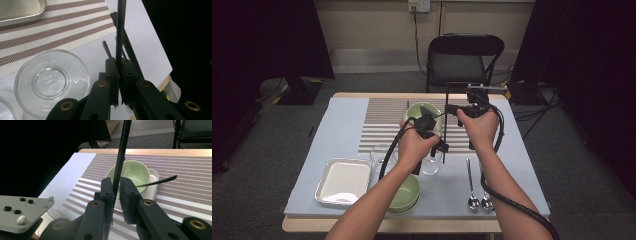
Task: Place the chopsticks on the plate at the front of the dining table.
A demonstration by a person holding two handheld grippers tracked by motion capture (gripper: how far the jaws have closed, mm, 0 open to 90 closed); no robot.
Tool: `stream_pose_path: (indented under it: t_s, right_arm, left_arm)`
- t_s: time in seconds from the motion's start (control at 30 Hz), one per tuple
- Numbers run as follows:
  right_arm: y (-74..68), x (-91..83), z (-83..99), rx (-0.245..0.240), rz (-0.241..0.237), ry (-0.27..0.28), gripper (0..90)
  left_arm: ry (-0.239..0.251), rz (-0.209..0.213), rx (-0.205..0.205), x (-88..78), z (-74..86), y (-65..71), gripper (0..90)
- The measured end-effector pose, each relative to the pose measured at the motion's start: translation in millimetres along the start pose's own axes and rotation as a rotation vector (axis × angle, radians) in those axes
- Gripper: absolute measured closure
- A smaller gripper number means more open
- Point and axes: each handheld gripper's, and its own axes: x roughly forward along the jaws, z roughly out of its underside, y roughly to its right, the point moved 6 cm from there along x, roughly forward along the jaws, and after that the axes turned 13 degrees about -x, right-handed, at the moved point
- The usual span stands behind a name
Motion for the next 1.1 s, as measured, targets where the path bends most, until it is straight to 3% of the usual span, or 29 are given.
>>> stream_pose_path:
  t_s: [0.33,0.37,0.57,0.6,0.7,0.83,1.1]
  right_arm:
    - [7.8,-0.9,5.3,-0.008,0.008,-0.012,79.1]
    - [8.1,-1.0,5.5,-0.013,0.011,-0.012,78.9]
    - [10.0,-0.6,8.1,-0.018,0.012,-0.012,77.2]
    - [9.8,-0.5,8.5,-0.012,0.01,-0.013,76.8]
    - [10.3,0.2,9.2,-0.02,0.01,-0.011,76.1]
    - [10.8,0.9,10.1,-0.022,0.009,-0.012,75.2]
    - [13.0,1.5,12.5,-0.025,0.01,-0.013,73.6]
  left_arm:
    - [-0.009,-0.005,0.012,-1.4,1.4,0.1,86.8]
    - [-0.018,-0.009,0.031,-2.4,1.4,-1.3,86.8]
    - [-0.015,-0.015,0.031,-5.1,1.9,-1.6,86.9]
    - [-0.022,-0.022,0.047,-6.2,1.7,-3.1,86.9]
    - [-0.01,-0.016,0.028,-6.3,1.4,-2.0,86.9]
    - [-0.02,-0.019,0.048,-8.2,1.2,-3.6,86.9]
    - [-0.012,-0.016,0.031,-8.5,1.7,-2.0,87.0]
